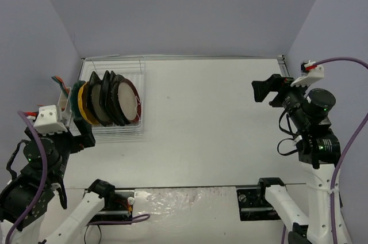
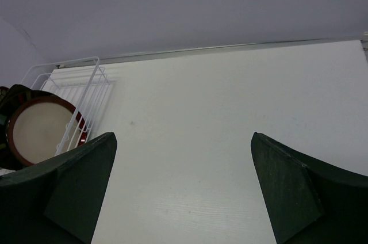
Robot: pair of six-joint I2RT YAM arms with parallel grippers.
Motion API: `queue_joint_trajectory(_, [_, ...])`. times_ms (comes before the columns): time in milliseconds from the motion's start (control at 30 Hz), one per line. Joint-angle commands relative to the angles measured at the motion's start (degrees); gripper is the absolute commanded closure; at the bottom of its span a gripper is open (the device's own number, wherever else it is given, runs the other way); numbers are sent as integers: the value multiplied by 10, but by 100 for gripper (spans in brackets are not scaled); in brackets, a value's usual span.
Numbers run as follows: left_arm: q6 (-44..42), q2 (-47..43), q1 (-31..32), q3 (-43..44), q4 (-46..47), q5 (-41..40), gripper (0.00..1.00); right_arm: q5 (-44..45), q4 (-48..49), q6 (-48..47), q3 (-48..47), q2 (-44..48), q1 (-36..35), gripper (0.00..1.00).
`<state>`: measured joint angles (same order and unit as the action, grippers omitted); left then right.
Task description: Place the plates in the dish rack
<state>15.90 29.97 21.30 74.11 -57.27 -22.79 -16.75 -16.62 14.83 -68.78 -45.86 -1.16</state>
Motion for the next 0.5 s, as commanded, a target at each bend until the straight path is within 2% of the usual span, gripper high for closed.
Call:
queue_joint_trajectory(0, [44,-11,8,-26,-21,0,6,51,0,-37,-8,29,-7,0])
queue_joint_trajectory(267, [62,-72,8,-51,-36,-11,6,155,-18,-58,15,79,-70,0])
queue_joint_trajectory(467, [52,-62,9,-48,-37,8,5,229,-28,-64,25,88,-112,0])
